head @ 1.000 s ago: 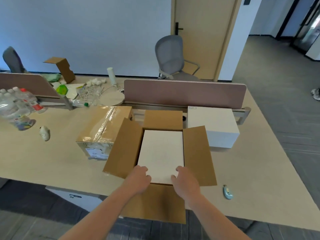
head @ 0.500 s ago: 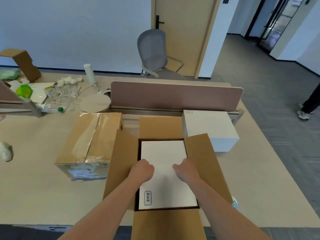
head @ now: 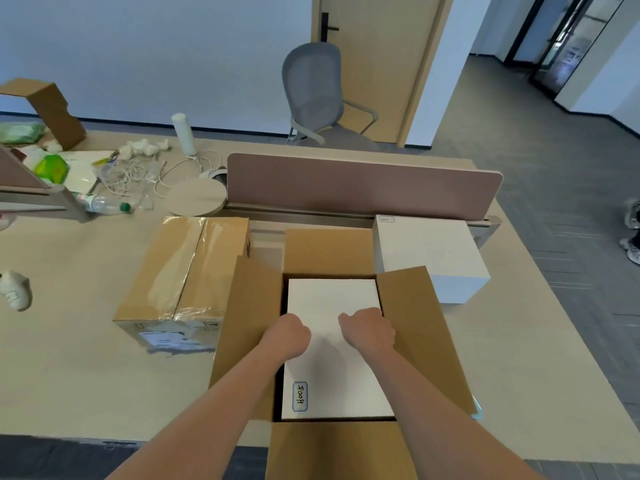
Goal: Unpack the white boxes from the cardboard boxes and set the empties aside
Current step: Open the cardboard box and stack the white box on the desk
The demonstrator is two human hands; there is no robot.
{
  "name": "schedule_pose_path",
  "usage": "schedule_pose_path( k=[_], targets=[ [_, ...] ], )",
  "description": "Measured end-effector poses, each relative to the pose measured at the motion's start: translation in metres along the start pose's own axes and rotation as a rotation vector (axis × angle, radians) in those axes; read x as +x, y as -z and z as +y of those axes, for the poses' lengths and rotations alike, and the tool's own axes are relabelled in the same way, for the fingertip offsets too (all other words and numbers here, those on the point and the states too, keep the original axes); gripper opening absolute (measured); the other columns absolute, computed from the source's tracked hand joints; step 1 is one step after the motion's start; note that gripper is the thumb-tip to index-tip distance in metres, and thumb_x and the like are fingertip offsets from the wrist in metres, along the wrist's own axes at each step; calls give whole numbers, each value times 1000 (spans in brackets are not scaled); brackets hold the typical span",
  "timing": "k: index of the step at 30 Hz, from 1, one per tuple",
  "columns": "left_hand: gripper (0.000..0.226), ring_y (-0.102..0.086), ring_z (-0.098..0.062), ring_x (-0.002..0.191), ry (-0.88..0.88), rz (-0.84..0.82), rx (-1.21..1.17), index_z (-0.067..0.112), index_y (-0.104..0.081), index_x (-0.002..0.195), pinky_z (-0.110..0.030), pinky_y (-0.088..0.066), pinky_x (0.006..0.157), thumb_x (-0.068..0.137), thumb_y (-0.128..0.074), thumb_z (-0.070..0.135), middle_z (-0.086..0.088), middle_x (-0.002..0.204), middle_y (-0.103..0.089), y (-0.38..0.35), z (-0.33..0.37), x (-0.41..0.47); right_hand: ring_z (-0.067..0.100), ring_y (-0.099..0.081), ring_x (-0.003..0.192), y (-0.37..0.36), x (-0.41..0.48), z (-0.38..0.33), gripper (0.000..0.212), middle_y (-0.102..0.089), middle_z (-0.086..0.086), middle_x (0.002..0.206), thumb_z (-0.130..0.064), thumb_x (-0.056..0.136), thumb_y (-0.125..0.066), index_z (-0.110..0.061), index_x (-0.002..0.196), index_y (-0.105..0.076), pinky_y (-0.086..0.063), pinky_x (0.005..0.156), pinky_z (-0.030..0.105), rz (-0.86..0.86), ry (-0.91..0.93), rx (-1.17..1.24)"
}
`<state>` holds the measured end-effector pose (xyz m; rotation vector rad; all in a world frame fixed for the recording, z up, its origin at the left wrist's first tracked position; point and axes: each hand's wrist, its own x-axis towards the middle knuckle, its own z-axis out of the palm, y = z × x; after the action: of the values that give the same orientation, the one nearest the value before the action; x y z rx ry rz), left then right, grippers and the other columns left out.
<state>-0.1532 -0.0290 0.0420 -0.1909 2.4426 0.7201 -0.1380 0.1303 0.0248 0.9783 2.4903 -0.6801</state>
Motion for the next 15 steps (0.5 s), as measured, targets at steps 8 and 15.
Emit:
schedule_pose_path(
  k=[8,15],
  targets=[
    [35,-34,-11,56,10,42,100,18,-33,64,-21,-32,52,97,-40,15,1,67,-39,1,9,2,24,-53,77,17,9,10,34,-53,7,92,-29,97,-34,-11,70,-46,-40,60,28,-57,172,-102],
    [35,-34,-12,56,61,56,7,18,-34,63,-23,-32,53,97,-41,14,0,68,-39,-1,15,2,18,-42,59,15,12,11,30,-45,5,89,-36,89,-35,-8,86,-44,-35,56,28,-165,168,-162]
  ],
)
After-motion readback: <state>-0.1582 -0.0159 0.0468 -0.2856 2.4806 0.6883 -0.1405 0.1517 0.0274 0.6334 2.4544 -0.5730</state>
